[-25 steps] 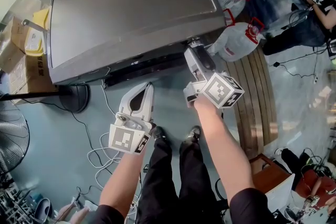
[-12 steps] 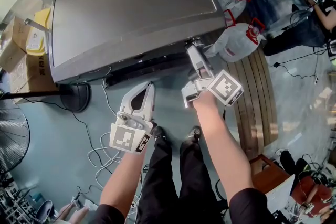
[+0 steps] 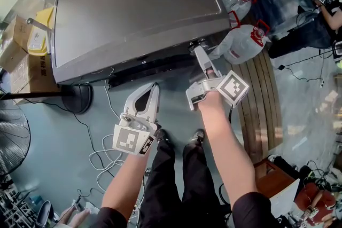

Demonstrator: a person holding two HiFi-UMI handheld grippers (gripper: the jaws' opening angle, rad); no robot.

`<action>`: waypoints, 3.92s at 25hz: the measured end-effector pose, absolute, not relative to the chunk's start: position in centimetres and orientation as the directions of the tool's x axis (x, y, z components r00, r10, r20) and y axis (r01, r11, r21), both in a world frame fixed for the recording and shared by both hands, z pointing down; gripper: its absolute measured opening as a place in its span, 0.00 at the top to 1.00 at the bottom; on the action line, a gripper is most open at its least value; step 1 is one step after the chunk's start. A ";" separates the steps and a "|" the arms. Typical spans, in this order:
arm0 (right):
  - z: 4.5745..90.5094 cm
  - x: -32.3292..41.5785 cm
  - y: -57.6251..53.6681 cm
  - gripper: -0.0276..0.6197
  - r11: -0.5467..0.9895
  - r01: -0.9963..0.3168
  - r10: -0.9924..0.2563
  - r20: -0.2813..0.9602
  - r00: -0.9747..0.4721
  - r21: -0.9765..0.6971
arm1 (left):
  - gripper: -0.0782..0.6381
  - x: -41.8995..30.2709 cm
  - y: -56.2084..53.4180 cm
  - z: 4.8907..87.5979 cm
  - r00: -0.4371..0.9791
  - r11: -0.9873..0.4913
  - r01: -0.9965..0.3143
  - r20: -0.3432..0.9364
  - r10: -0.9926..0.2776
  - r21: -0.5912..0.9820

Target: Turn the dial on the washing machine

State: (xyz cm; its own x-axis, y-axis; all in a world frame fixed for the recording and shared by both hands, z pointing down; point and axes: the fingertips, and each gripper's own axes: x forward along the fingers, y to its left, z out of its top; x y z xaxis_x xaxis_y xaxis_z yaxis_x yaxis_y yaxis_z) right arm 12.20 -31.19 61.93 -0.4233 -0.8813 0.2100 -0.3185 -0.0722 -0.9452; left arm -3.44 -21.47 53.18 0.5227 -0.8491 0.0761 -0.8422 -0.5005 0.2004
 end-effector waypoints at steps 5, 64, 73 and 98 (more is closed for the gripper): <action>61.8 11.9 -31.5 0.51 -0.059 -0.207 -0.890 0.146 -0.433 -0.977 | 0.87 -3.4 -21.5 53.1 0.523 -0.501 -0.842 0.077 -0.849 0.201; 62.8 9.6 -30.4 0.50 0.442 -0.885 -0.870 0.308 -0.384 0.145 | 0.87 -2.4 -20.9 52.9 0.546 -0.526 -0.829 0.075 -0.834 0.188; 61.1 10.1 -31.5 0.50 0.405 -0.901 -0.894 0.274 -0.355 0.155 | 0.87 -2.4 -20.6 53.6 0.547 -0.524 -0.828 0.086 -0.833 0.199; 58.6 10.8 -32.2 0.51 0.295 -0.833 -0.875 0.217 -0.432 -0.468 | 0.87 -1.6 -20.9 52.9 0.559 -0.540 -0.821 0.071 -0.826 0.184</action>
